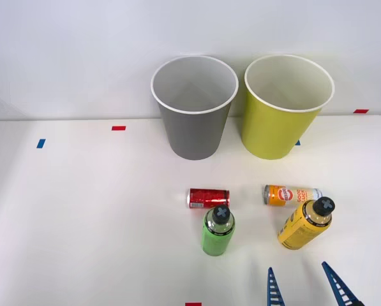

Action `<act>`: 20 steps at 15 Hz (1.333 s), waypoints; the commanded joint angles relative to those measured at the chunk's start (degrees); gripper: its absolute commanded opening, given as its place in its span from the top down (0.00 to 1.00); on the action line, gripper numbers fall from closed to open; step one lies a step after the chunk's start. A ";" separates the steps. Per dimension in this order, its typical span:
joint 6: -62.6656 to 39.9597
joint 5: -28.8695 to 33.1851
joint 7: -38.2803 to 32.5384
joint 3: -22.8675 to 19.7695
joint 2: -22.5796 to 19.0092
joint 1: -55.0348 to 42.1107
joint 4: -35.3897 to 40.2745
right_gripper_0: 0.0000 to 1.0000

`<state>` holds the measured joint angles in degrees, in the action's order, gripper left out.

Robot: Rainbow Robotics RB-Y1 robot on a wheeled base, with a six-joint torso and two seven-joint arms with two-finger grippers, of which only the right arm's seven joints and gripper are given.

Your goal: Put cans in the gray bin, plastic bottles in the light green bin

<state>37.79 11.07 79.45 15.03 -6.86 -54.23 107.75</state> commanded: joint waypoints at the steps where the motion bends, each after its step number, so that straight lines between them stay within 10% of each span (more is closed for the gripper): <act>1: 0.00 0.00 0.00 0.00 0.00 0.00 0.00 0.00; 20: 0.00 0.00 0.00 0.00 0.00 0.00 0.00 0.00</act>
<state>37.79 11.07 79.45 15.03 -6.86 -54.23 107.75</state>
